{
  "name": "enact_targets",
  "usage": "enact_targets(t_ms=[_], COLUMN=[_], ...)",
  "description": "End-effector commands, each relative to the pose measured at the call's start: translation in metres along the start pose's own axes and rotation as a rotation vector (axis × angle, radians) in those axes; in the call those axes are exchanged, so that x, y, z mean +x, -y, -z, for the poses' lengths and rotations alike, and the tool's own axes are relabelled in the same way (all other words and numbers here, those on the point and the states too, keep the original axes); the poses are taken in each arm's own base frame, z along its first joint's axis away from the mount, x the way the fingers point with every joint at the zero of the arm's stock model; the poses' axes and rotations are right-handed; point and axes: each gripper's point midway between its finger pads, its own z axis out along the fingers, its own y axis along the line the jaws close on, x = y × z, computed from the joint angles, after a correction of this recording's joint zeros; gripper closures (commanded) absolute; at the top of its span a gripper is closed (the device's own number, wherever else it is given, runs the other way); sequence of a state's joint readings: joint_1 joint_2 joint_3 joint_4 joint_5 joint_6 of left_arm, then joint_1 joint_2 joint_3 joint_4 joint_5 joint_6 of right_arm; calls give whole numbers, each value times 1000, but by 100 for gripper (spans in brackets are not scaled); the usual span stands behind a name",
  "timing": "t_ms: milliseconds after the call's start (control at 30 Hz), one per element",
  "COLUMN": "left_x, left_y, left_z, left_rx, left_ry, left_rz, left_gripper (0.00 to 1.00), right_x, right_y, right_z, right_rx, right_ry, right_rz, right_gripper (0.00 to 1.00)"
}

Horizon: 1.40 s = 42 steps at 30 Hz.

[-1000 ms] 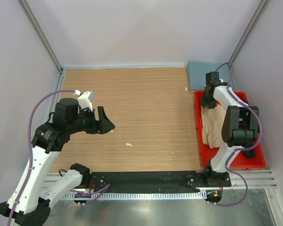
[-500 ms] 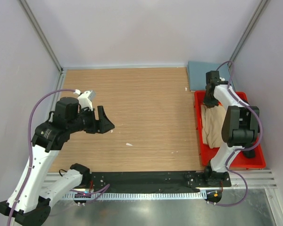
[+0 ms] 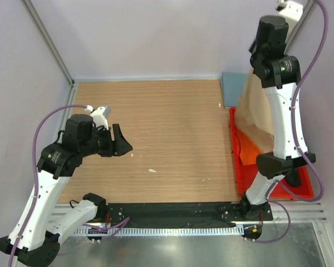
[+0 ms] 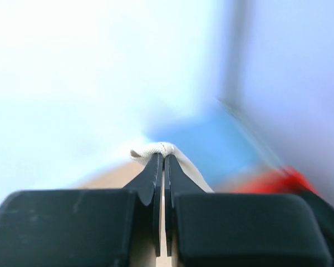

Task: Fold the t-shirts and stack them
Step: Grab the tshirt from the pile, then move the tshirt to the center of the board

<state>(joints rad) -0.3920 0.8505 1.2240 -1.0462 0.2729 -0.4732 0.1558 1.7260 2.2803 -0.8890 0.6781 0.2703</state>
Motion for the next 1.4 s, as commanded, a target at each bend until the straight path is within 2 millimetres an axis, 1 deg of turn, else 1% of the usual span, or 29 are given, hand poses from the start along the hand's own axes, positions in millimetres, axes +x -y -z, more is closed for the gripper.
enact_targets(t_ms=[0,67,100,133,200,267,300,367,400,467,500,567,600,667,700,733,767,833,867,933,1000,1033,1100,1167,1200,1233,1267,1300,1367], left_x=[-13,-17,-19,-21,-24,-28,-29,-32,-36,-40,-44,-43,-42,-35,-31,-28,-25,-19,-14,-13,-8,-8,-1,0,-2,-3,-2,-17,-26], left_y=[-5,-7,-8,-9,-9,-9,-11,-20,-20,-25,-23,-25,-25,-26,-23,-23,-23,-21,-20,-13,-13,-15,-25,-31,-33,-33,-33,-27,-25], left_z=[11,19,22,28,37,46,51,64,73,92,101,110,113,112,111,108,106,98,89,75,55,42,20,-8,-24,-37,-56,-72,-104], left_rx=[-63,-89,-99,-105,-113,-127,-140,-196,-207,-237,-233,-243,-247,-250,-228,-225,-220,-194,-183,-140,-131,-140,-188,-218,-213,-213,-208,-162,-126], left_ry=[57,89,109,141,182,210,223,274,312,385,418,443,447,419,407,391,384,354,320,275,213,175,107,23,10,-9,-61,-32,-58], left_rz=[20,37,53,59,82,92,99,120,126,150,152,166,172,184,185,188,193,201,199,198,205,219,249,270,271,277,290,282,288], left_gripper=[40,45,46,46,46,46,47,47,47,46,45,40,39,40,40,39,38,37,37,36,36,37,36,28,25,21,19,19,18], right_x=[-97,-130,-122,-146,-156,-165,-157,-163,-138,-114,-81,-23,30,66,128,120,138,205,214,259,271,283,286,290,297,300,303,305,304], right_y=[-77,-124,-154,-167,-205,-220,-241,-252,-274,-286,-302,-310,-312,-273,-258,-230,-209,-163,-140,-84,-37,-15,24,33,36,35,30,27,23], right_z=[87,136,155,181,239,273,290,310,297,285,269,253,229,205,181,184,171,158,159,151,137,142,134,138,143,146,151,154,154], right_rx=[-329,-615,-735,-870,-1175,-1346,-1487,-1663,-1665,-1711,-1677,-1550,-1434,-1269,-1160,-1173,-1158,-1062,-1031,-868,-647,-567,-382,-361,-363,-383,-429,-453,-488], right_ry=[252,327,288,302,223,161,82,-68,-191,-375,-436,-554,-584,-628,-731,-686,-739,-871,-867,-905,-835,-873,-800,-792,-811,-829,-849,-861,-847], right_rz=[-167,-325,-387,-587,-774,-865,-863,-1060,-1087,-1123,-1064,-861,-712,-625,-582,-574,-549,-398,-332,-142,-29,16,53,39,36,36,44,39,45], right_gripper=[99,99,99,99,99,99,99,99,99,99,99,99,98,98,98,99,99,99,98,99,99,98,99,90,70,61,44,38,28])
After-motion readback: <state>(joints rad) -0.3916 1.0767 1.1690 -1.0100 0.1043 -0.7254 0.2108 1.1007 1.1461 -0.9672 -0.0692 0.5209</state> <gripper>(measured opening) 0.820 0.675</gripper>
